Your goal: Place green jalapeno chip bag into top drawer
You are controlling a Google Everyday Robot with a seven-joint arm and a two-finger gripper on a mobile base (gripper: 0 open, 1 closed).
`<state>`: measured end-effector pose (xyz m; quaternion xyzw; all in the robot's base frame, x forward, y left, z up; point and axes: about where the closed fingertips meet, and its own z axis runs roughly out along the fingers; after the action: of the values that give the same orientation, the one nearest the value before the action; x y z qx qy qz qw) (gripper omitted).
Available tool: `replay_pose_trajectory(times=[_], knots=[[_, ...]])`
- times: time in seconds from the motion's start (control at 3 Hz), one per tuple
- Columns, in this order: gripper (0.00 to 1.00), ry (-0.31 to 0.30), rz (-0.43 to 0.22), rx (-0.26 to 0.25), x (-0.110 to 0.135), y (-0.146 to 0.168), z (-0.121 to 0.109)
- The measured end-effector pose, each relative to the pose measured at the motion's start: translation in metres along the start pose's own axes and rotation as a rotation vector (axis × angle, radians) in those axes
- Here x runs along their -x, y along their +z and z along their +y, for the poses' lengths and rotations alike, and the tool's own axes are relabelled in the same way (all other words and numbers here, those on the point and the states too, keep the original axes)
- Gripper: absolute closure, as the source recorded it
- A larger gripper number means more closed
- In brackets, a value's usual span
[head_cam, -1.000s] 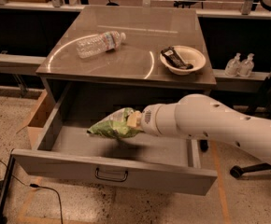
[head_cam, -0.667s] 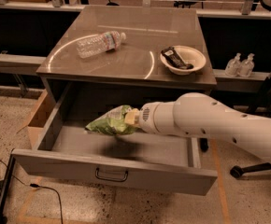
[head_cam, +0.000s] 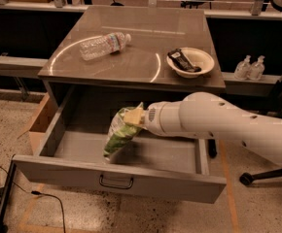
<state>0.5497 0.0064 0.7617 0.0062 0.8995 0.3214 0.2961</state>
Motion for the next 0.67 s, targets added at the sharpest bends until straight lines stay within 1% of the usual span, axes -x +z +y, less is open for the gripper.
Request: replay_pose_trajectory(times=[0.33, 0.67], knots=[[0.08, 0.005, -0.028, -0.079, 0.015, -0.024, -0.006], [0.3, 0.011, -0.056, -0.159, 0.033, -0.063, -0.007]])
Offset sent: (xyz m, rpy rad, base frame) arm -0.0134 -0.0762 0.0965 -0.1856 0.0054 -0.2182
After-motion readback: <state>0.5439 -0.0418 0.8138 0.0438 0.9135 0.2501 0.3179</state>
